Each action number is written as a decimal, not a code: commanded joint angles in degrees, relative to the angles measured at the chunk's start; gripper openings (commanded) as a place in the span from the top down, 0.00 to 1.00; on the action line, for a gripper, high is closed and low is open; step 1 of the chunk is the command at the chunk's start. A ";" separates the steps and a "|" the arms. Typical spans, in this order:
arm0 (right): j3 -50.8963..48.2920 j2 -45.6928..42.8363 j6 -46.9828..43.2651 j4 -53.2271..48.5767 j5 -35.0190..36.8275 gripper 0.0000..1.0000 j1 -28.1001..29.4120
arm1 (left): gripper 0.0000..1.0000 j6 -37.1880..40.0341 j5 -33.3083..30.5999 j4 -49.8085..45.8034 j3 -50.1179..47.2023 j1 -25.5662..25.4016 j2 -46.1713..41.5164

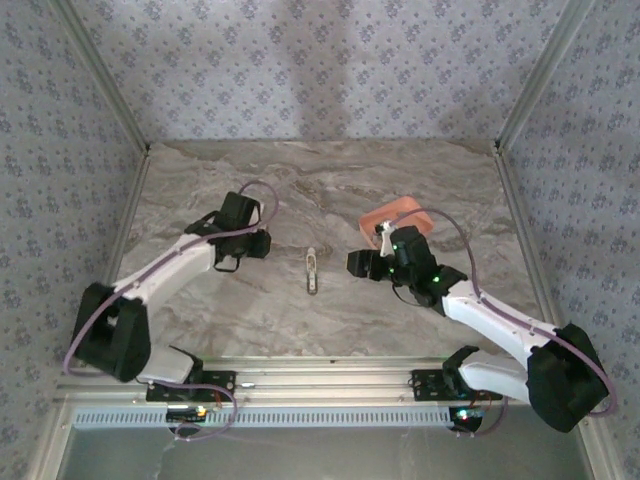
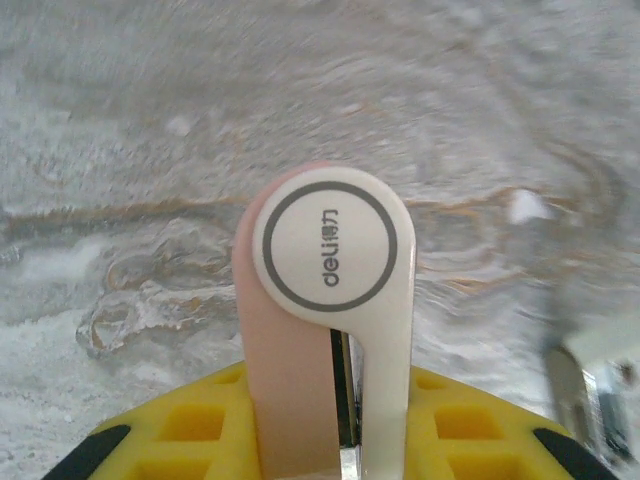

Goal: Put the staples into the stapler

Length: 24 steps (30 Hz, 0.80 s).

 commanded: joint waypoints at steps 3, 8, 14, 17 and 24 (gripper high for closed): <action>2.85 1.26 -2.46 5.09 -6.57 0.38 -0.22 | 0.81 19.48 11.71 6.36 -5.62 -1.75 -11.05; 3.50 3.84 -2.30 11.16 -11.15 0.38 0.86 | 0.86 38.56 17.19 7.98 -9.98 -4.04 -17.79; 4.72 7.23 -1.50 18.03 -15.37 0.39 3.55 | 0.85 46.57 14.84 12.52 -12.11 -6.83 -17.96; 3.50 7.15 -1.05 22.36 -14.19 0.37 5.23 | 0.85 49.70 13.87 16.05 -14.01 -8.27 -16.93; 3.79 11.84 4.50 28.97 -18.68 0.36 5.86 | 0.85 52.49 14.76 18.49 -14.89 -9.31 -16.49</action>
